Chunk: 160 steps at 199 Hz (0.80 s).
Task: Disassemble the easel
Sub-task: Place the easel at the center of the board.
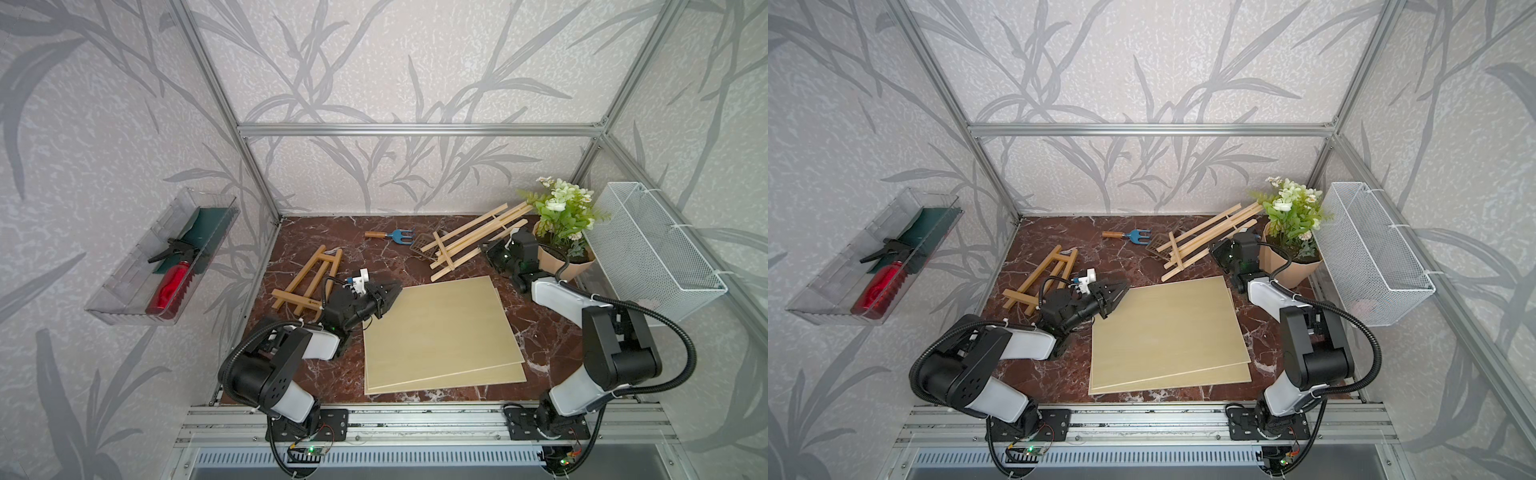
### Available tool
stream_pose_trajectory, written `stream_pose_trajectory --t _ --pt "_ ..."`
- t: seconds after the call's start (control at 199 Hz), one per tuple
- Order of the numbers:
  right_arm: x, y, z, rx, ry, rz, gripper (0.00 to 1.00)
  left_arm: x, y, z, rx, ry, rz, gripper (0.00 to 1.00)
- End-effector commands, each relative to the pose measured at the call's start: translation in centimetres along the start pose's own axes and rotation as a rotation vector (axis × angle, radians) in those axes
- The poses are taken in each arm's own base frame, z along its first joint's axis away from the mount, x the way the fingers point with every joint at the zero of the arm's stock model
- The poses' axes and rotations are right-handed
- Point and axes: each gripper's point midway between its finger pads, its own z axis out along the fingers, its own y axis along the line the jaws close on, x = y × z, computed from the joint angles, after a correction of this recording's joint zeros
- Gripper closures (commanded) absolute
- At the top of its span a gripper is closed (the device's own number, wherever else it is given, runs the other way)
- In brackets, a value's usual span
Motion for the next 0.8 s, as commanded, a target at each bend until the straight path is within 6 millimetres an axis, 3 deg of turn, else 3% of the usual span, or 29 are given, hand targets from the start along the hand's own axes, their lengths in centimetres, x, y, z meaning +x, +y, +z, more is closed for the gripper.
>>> stream_pose_trajectory --t 0.0,0.145,0.477,0.798 --pt "-2.9 5.2 -1.6 -0.155 -0.067 -0.065 1.00 0.8 -0.1 -0.7 -0.035 0.036 0.068 0.73" --pt "-3.2 5.7 -3.4 -0.211 -0.048 -0.026 1.00 0.9 -0.6 -1.6 -0.104 0.020 0.146 0.72" --pt "-1.4 2.1 -5.8 0.060 0.082 -0.066 1.00 0.6 -0.9 -4.1 -0.229 -0.053 0.240 0.70" --pt "-1.1 -0.2 -3.1 0.144 0.135 -0.097 1.00 0.5 -0.5 -4.5 -0.254 -0.066 0.243 0.71"
